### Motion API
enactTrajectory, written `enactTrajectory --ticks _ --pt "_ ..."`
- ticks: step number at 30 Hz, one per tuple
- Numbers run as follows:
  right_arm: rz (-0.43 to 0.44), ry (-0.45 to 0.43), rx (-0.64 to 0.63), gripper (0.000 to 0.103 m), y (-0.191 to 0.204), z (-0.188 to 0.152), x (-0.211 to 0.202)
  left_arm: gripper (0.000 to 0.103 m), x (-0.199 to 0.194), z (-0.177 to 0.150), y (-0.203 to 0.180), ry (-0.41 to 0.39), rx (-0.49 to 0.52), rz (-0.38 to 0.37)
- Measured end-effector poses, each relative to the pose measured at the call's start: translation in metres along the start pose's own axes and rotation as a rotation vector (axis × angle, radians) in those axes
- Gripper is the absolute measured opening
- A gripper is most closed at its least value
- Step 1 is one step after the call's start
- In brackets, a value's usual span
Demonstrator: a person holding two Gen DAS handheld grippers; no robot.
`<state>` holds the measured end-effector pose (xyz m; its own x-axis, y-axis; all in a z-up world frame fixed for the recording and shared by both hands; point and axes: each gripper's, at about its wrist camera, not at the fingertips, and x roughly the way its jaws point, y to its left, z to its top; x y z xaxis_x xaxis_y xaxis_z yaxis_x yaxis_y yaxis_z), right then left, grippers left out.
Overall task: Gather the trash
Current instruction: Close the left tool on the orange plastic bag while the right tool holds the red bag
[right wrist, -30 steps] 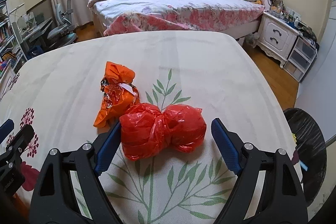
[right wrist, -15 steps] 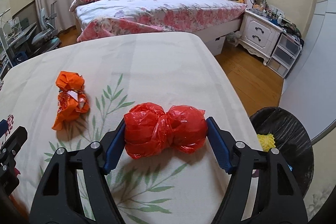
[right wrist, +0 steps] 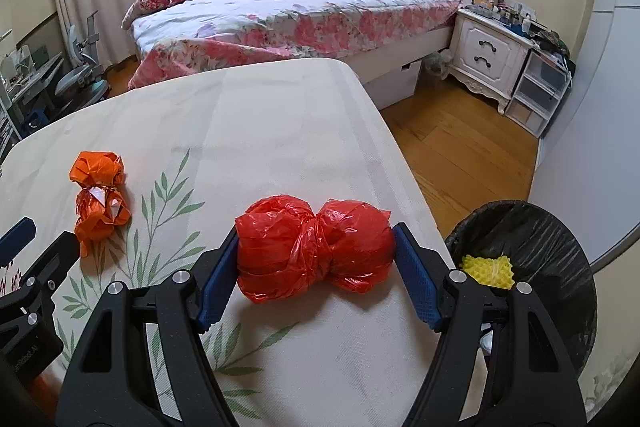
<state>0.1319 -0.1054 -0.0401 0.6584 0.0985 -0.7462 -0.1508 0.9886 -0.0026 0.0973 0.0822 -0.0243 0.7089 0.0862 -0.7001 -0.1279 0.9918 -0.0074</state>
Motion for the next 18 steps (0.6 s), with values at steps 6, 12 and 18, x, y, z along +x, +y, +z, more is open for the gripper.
enactTrajectory --ticks 6,12,18 --pt "0.011 0.007 -0.008 0.071 0.0 0.006 0.007 0.079 0.011 0.009 -0.01 0.003 0.018 0.007" --pt "0.03 0.031 -0.006 0.071 -0.002 0.009 0.014 0.079 0.023 0.018 -0.014 0.015 0.014 0.011" --pt "0.019 0.045 -0.019 0.071 0.002 0.008 0.017 0.079 0.039 0.021 -0.007 0.086 -0.029 0.022"
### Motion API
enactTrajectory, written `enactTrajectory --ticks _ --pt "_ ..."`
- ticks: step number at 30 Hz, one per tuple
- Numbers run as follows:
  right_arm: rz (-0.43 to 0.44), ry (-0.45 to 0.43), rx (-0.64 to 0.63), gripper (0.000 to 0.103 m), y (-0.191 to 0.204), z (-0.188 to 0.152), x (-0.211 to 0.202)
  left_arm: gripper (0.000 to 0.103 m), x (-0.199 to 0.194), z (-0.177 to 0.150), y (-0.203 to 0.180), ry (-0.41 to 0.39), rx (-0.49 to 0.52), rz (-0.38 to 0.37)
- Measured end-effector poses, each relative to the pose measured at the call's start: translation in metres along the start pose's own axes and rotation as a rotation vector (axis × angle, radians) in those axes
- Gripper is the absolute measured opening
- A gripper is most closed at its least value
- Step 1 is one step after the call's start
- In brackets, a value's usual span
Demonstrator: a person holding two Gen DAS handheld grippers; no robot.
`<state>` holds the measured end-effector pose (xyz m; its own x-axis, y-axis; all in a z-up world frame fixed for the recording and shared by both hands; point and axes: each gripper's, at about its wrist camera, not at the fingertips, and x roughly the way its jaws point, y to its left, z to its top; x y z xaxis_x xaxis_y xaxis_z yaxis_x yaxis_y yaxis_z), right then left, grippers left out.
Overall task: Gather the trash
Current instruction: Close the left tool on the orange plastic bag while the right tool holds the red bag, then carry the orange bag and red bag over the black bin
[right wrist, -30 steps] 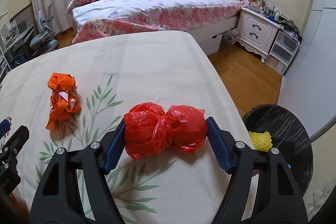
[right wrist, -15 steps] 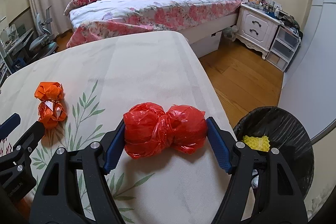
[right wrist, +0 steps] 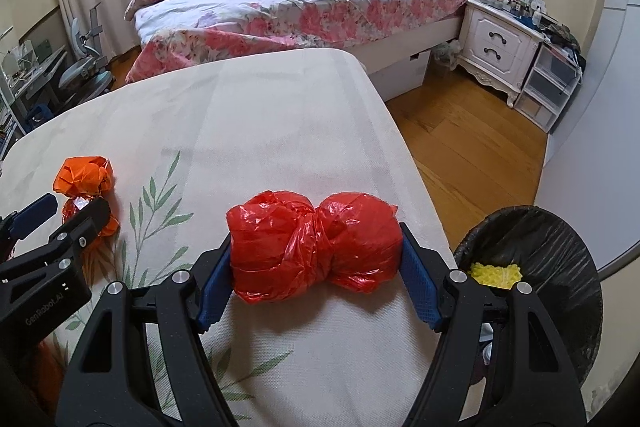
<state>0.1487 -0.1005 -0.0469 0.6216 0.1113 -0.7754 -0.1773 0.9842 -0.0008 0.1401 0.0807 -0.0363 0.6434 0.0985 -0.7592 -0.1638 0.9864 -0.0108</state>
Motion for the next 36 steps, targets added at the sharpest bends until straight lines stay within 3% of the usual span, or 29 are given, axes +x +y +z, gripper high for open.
enactTrajectory --ticks 2,4,7,19,36 --pt "-0.002 0.001 -0.005 0.071 0.001 -0.001 0.0 0.075 0.0 -0.001 0.001 0.008 -0.008 -0.008" --pt "-0.004 0.002 -0.008 0.071 0.001 -0.001 0.0 0.06 0.003 -0.001 0.0 0.023 -0.004 -0.014" --pt "-0.005 0.005 -0.009 0.071 0.001 -0.001 0.0 0.049 0.004 -0.002 0.002 0.035 -0.013 -0.028" --pt "-0.019 0.01 -0.018 0.071 0.003 -0.001 0.0 0.039 0.002 0.0 0.007 0.027 -0.033 -0.054" --pt "-0.061 0.006 -0.048 0.07 0.016 -0.026 -0.022 0.039 -0.021 -0.02 0.004 0.003 0.01 -0.049"
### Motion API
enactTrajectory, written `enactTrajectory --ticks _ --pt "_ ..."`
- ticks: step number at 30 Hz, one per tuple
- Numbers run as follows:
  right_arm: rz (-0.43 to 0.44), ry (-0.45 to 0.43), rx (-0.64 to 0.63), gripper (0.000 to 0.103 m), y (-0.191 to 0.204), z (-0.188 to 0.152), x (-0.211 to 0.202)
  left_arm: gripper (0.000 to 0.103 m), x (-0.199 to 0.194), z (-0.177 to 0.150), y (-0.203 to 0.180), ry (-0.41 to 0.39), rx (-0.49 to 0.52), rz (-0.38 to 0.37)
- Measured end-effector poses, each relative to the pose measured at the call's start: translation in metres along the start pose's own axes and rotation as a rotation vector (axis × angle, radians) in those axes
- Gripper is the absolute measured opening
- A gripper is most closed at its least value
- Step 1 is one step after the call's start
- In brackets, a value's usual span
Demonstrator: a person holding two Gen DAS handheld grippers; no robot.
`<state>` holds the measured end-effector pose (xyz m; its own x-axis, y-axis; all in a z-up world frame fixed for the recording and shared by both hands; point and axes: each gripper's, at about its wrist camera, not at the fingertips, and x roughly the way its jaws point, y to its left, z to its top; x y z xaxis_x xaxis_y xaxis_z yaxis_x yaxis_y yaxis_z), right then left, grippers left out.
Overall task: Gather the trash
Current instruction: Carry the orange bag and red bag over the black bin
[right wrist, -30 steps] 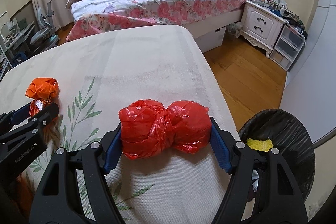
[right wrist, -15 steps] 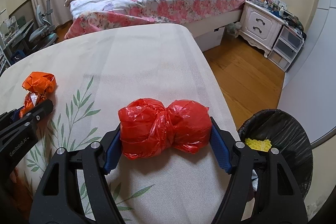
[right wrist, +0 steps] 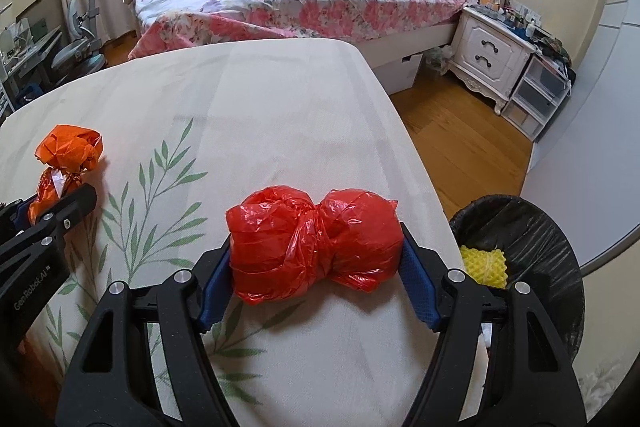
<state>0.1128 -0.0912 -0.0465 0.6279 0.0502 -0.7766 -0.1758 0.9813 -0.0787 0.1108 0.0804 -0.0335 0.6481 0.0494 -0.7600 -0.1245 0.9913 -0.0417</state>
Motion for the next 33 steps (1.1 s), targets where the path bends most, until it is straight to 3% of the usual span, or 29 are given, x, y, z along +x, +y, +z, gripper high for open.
enactTrajectory --ticks 18,27,33 --pt "0.007 -0.161 0.063 0.07 -0.028 -0.043 -0.077 0.039 -0.049 -0.035 -0.024 -0.099 0.043 -0.06" --pt "-0.086 -0.213 0.149 0.07 -0.075 -0.058 -0.098 0.039 -0.071 -0.031 -0.068 -0.189 0.128 -0.139" --pt "-0.178 -0.237 0.224 0.07 -0.117 -0.065 -0.102 0.039 -0.069 -0.029 -0.105 -0.204 0.203 -0.198"
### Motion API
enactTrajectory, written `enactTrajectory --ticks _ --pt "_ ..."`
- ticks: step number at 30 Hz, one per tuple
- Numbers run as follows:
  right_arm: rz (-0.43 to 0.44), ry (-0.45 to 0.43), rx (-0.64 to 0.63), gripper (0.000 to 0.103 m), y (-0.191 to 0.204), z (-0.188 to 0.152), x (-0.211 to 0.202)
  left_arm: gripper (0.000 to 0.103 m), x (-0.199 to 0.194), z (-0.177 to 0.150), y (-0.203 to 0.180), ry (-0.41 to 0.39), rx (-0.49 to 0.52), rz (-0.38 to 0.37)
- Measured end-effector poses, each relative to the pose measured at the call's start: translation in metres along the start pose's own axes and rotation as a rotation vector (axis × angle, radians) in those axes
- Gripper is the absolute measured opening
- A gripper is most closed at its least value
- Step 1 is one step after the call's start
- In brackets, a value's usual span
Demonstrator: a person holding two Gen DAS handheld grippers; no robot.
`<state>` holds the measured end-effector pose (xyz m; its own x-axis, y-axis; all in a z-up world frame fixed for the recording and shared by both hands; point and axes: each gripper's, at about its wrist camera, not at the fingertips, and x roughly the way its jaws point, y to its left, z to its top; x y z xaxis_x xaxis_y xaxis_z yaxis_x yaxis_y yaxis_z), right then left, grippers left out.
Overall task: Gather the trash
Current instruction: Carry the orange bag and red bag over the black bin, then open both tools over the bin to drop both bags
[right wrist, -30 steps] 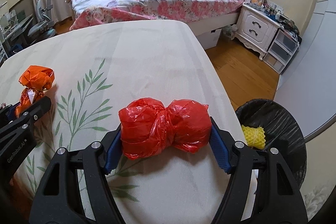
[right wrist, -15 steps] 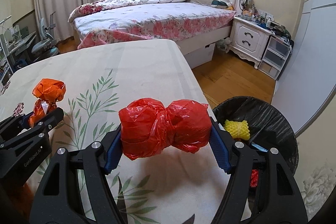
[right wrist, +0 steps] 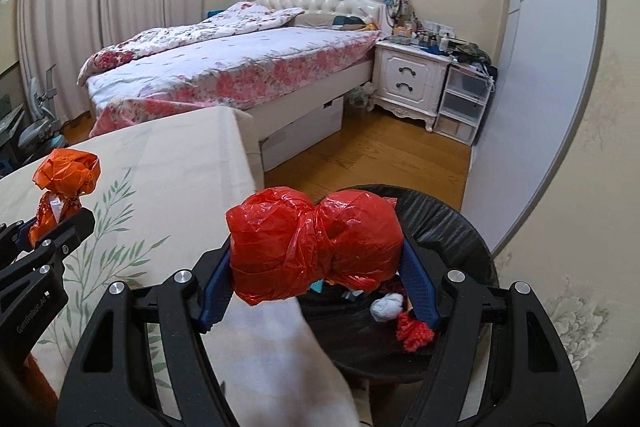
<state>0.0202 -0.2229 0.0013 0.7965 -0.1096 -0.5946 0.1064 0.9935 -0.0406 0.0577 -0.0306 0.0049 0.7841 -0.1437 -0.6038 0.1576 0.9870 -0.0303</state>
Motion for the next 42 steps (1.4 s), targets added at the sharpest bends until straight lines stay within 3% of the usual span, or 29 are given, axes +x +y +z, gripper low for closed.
enactTrajectory --ticks 12,33,38,42 --pt "-0.132 -0.008 0.07 0.07 -0.053 -0.004 0.017 0.04 0.03 0.015 -0.072 -0.022 0.131 -0.106" --pt "-0.19 0.003 0.171 0.07 -0.091 -0.002 0.055 0.041 0.086 0.028 -0.115 0.025 0.214 -0.125" --pt "-0.193 0.01 0.182 0.076 -0.096 -0.001 0.061 0.048 0.091 0.03 -0.119 0.031 0.225 -0.117" --pt "-0.199 0.013 0.182 0.079 -0.096 -0.002 0.063 0.062 0.092 0.031 -0.119 0.032 0.215 -0.115"
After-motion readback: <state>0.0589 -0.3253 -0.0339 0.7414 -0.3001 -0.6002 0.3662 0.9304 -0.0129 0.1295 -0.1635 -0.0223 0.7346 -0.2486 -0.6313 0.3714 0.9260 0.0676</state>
